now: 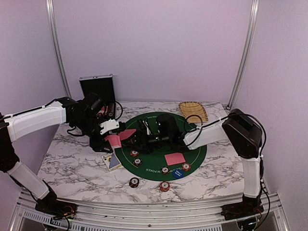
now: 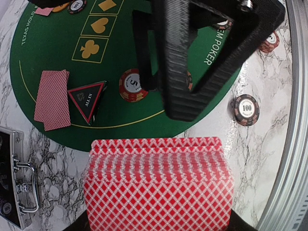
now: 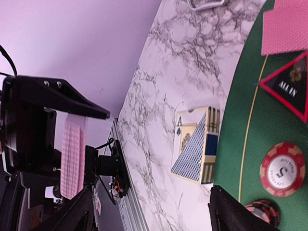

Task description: Distribute texas hold em gaming equipment

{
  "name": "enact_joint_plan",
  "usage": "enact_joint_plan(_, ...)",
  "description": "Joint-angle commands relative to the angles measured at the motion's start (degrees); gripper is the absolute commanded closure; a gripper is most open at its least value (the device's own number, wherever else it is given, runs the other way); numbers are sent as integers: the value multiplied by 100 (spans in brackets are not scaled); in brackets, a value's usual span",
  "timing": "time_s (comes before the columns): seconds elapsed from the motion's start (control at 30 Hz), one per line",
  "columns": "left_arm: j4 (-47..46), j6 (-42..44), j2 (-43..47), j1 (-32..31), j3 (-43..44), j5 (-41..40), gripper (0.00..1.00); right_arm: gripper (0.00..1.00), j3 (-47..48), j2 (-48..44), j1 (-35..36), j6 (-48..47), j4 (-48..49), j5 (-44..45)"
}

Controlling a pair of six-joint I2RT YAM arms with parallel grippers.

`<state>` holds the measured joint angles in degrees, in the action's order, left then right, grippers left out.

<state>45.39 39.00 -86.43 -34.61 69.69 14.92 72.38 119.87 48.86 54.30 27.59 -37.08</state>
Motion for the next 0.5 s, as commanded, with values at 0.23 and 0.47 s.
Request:
enact_joint_plan(0.23, 128, -33, 12, -16, 246, 114, 97, 18, -108, -19, 224, 834, 1457, -436)
enact_joint_plan(0.47, 128, -51, -13, -36, 253, 119, 97, 17, 87, 170, 302, 999, 1598, -471)
